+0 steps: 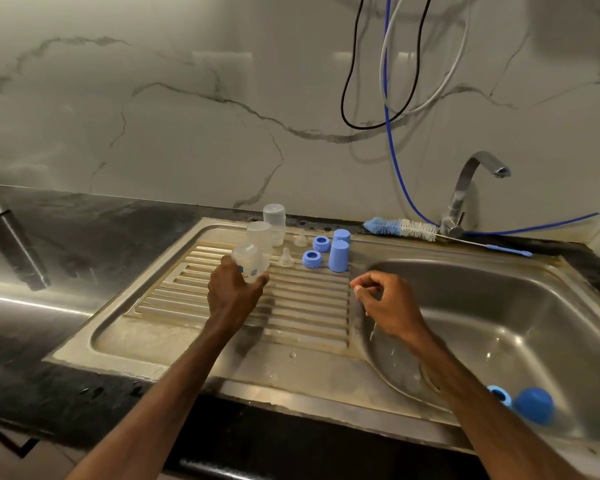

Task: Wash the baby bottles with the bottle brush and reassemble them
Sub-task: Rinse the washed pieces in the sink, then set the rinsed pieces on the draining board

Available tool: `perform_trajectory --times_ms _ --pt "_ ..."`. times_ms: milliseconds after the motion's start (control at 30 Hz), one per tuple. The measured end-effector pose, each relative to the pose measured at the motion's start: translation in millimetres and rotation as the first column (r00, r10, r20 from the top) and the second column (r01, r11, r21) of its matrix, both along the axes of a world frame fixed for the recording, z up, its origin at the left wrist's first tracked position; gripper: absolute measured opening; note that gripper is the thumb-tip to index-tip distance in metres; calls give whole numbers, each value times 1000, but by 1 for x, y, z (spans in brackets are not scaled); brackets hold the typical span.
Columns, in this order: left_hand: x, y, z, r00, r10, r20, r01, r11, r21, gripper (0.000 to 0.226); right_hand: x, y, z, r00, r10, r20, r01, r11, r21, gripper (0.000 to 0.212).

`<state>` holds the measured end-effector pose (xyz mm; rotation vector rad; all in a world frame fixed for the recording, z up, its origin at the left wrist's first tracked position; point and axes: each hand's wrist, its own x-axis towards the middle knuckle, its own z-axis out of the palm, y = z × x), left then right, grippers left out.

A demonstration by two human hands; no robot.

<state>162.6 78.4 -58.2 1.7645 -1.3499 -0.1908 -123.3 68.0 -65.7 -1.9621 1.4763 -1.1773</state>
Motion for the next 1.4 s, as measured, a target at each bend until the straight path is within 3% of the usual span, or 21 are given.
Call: perform_trajectory --times_ms 333,567,733,833,933,1000,1067,1167,1300,1400 --pt "-14 0 11 970 161 180 -153 986 -59 120 -3 -1 0 1000 -18 -2 18 1000 23 9" --pt "-63 3 38 914 168 369 -43 945 -324 112 -12 -4 0 998 -56 1 56 998 9 8" --pt "-122 -6 40 890 -9 455 194 912 -361 95 -42 -11 3 996 -83 -39 83 997 4 10" --pt "-163 -21 24 847 -222 484 358 910 -209 80 -79 -21 -1 980 -80 -181 101 989 111 11" --pt "-203 -40 8 737 -434 518 514 858 -11 50 -115 -28 -15 905 69 -420 113 912 394 16" --pt "-226 -52 1 652 -548 524 562 813 151 42 -127 -31 -34 802 262 -537 94 832 547 11" --pt "-243 -63 -6 593 -606 530 548 786 285 39 -126 -33 -56 646 432 -630 82 781 619 28" --pt "-262 -78 -15 544 -644 538 528 761 377 34 -108 -36 -81 599 539 -592 31 723 690 50" --pt "-276 -92 -21 537 -666 518 530 744 407 23 -92 -39 -99 554 626 -549 -81 696 713 37" --pt "-282 -103 -23 549 -672 497 540 739 403 14 -92 -48 -99 571 643 -511 -56 651 757 32"
